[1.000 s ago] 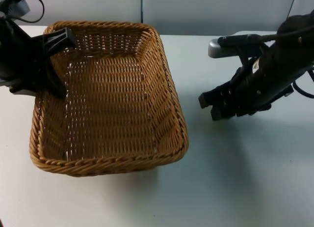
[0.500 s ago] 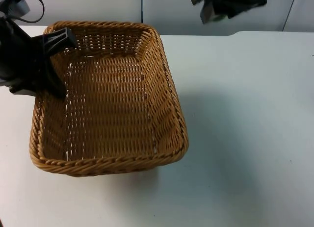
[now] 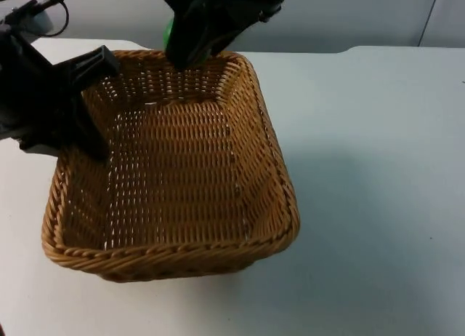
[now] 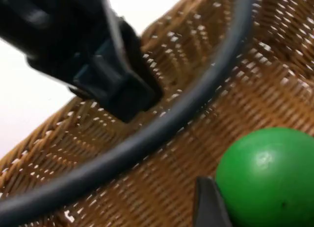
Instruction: Pick up the basket with the left hand and place the ball into the basket with the right hand.
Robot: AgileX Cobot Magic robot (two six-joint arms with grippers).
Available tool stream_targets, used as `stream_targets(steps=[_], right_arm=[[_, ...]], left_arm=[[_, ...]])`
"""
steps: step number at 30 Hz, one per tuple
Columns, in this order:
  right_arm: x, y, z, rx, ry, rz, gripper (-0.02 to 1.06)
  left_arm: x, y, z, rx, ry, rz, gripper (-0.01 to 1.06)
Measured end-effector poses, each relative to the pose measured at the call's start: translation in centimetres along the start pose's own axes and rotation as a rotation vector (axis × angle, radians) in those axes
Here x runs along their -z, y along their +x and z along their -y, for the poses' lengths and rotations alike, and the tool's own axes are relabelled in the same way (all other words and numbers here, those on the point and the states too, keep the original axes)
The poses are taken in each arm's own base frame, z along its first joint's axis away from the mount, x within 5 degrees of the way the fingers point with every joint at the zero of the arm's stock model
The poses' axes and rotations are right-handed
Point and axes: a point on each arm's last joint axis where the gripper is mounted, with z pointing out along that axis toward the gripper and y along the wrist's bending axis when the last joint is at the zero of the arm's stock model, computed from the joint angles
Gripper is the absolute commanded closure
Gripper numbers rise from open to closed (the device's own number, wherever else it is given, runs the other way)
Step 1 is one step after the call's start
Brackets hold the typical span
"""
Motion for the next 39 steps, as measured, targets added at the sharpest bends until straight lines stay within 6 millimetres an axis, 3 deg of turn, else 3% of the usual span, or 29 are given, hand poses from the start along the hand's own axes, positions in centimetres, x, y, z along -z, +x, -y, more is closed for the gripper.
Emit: stream_targets(steps=[10,18,20,21,25,26,28,39], right_arm=[[-1.4,0.9,-0.2,0.033,-0.046,-0.093,1.05],[-3.1,1.7,-0.1,0.021,-0.084,-0.166,1.03],[-3.2,1.8,0.0,0.02,-0.084,-0.17,0.91],[-3.3,1.8,0.0,0.02,-0.085,-0.171,0.91],[-3.4,1.8,0.0,0.02,-0.08,-0.176,0.6],[-3.4,1.9,0.1,0.018,-0.074,-0.179,0.6],[-3.4,1.9,0.3,0.012,-0.056,-0.185,0.49],[-3.4,2.0,0.8,-0.011,0.005,-0.193,0.46]], left_arm=[[0.1,0.3,1.5,-0.05,0.165,-0.029,1.05],[0.1,0.2,1.6,-0.054,0.18,-0.023,1.05],[0.1,0.2,1.6,-0.054,0.18,-0.023,1.05],[0.1,0.2,1.6,-0.054,0.18,-0.023,1.05],[0.1,0.2,1.6,-0.054,0.18,-0.023,1.05],[0.1,0.2,1.6,-0.054,0.18,-0.023,1.05],[0.1,0.2,1.6,-0.054,0.18,-0.023,1.05],[0.1,0.2,1.6,-0.054,0.18,-0.023,1.05]])
